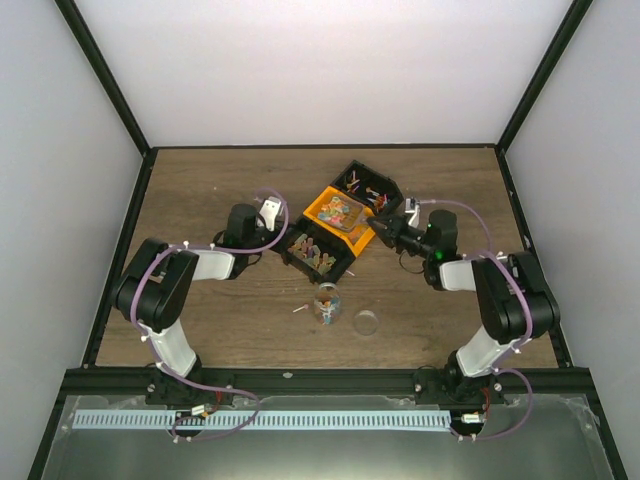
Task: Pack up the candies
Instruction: Scoop the fake candies from the storage box.
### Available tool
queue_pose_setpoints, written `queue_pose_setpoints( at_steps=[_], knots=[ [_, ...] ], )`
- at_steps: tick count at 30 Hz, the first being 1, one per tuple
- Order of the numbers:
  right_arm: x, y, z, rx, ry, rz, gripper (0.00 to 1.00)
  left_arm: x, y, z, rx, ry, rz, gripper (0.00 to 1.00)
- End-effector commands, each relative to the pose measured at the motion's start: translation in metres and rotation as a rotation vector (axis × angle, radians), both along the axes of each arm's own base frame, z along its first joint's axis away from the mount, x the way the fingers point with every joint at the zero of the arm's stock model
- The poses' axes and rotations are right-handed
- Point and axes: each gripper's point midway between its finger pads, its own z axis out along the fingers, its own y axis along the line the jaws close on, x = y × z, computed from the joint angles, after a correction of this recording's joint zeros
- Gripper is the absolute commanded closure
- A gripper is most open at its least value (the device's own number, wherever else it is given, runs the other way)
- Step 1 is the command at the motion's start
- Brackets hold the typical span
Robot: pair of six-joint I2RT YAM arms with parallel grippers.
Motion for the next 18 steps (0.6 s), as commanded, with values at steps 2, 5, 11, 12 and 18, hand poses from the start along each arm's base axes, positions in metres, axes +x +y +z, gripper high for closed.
queue_pose_setpoints(
  at_steps=[2, 5, 11, 12, 18],
  knots=[
    [-0.008, -0.004, 0.016, 0.012, -0.046, 0.028, 0.99, -0.015, 0.006, -0.039, 0.072, 0.081, -0.003, 0.96],
    [-0.019, -0.004, 0.023, 0.031, -0.056, 0.041, 0.99, -0.015, 0.007, -0.039, 0.076, 0.082, 0.003, 0.96],
    [-0.038, -0.014, 0.041, 0.091, -0.072, 0.047, 0.99, -0.015, 0.008, -0.039, 0.082, 0.081, 0.006, 0.96],
    [-0.036, -0.014, 0.040, 0.083, -0.065, 0.039, 0.99, -0.015, 0.008, -0.039, 0.082, 0.081, 0.007, 0.96],
    [-0.037, -0.014, 0.049, 0.100, -0.090, 0.070, 0.99, -0.013, 0.006, -0.038, 0.076, 0.082, 0.007, 0.96]
  ],
)
